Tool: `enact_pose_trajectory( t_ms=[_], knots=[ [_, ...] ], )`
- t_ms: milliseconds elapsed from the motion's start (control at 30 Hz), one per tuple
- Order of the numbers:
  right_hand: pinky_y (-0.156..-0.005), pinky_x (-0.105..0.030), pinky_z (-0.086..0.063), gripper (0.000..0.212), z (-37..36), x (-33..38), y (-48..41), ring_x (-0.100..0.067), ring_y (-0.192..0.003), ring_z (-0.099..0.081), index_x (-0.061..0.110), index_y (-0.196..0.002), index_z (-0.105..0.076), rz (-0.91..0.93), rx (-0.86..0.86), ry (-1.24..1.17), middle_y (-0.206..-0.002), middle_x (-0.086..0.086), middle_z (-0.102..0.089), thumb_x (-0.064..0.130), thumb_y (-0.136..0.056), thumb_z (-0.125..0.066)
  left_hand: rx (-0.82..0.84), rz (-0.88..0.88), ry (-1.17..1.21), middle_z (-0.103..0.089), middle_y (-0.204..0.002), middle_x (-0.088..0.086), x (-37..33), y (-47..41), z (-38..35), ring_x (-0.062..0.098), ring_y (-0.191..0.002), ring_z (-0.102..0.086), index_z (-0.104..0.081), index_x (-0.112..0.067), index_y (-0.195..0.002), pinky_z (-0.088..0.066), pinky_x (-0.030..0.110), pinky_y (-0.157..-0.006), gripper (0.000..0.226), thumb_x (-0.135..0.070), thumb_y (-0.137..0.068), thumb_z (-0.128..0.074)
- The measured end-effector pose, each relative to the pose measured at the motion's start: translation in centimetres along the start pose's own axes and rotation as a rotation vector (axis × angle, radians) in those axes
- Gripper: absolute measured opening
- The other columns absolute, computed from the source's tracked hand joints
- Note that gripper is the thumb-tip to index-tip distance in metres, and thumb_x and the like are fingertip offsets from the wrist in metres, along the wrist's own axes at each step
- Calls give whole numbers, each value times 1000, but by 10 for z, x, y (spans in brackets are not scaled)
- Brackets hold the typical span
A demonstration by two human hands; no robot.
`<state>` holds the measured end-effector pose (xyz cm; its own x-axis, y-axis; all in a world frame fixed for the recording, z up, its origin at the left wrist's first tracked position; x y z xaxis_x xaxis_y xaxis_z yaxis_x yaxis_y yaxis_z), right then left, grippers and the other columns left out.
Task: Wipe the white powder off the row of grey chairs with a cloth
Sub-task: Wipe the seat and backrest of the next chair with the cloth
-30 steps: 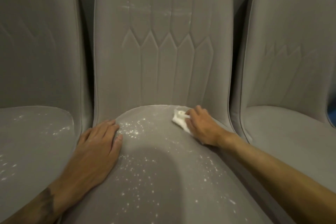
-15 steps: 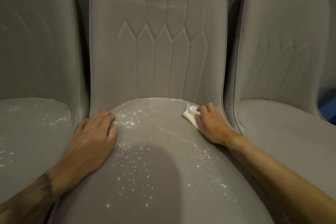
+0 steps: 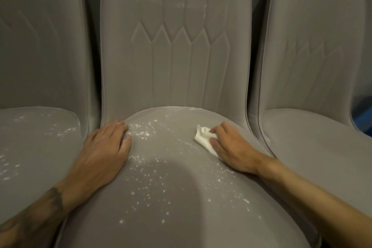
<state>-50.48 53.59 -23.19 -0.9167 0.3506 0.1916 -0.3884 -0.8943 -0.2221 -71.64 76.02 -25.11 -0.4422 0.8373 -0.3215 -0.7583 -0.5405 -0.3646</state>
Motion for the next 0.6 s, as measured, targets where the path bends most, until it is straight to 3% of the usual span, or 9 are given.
enact_pose_trajectory(
  t_ms=[100, 200, 267, 367, 467, 600],
  knots=[
    [-98, -28, -36, 33, 7, -5, 15, -14, -103, -42, 19, -128, -49, 50, 77, -35, -117, 3, -44, 38, -105, -35, 10, 9, 13, -55, -144, -5, 2, -1, -2, 15, -138, -46, -55, -24, -136, -33, 41, -118, 47, -46, -102, -30],
    [-99, -39, -37, 50, 17, -65, 3, -24, -103, -45, 13, -129, -50, -177, 4, 95, -118, -6, -46, 47, -101, -27, 4, 4, 17, -55, -145, -5, 1, -1, -2, 16, -138, -47, -55, -24, -136, -33, 42, -117, 47, -45, -103, -31],
    [-97, -39, -37, 53, 15, -68, -2, -28, -105, -46, 11, -127, -51, -225, -40, 137, -119, -10, -47, 48, -100, -25, 8, 5, 14, -55, -146, -4, 3, -1, -3, 16, -139, -46, -55, -24, -137, -33, 42, -118, 44, -43, -105, -32],
    [-97, -34, -37, 34, 7, -14, 14, -21, -103, -44, 10, -125, -52, -39, -31, 19, -117, -6, -47, 34, -105, -38, 10, 17, 28, -54, -147, -3, 5, -2, -4, 17, -140, -45, -55, -24, -138, -32, 43, -119, 36, -38, -109, -38],
    [-96, -24, -35, 33, 10, 9, 34, -13, -104, -42, 18, -127, -50, 84, 44, -46, -117, 3, -44, 39, -105, -35, 16, 22, 19, -54, -147, -3, 6, -2, -4, 17, -140, -45, -55, -23, -138, -32, 43, -119, 35, -36, -109, -41],
    [-98, -33, -36, 60, 20, -59, 16, -23, -105, -45, 13, -129, -51, -143, -26, 90, -118, -4, -47, 53, -96, -21, 9, 20, 20, -54, -147, -2, 4, -2, -2, 18, -139, -46, -56, -22, -138, -33, 44, -119, 35, -35, -109, -42]
  ],
)
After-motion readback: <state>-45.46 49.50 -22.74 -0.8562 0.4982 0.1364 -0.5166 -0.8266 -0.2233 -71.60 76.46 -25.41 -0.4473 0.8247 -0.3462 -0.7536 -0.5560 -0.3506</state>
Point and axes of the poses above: each hand's wrist, its own y-axis away from the middle knuckle, its own z-axis out of the back of the hand, x = y × z, the point moved 10 cm from there along -y, towards the middle knuckle
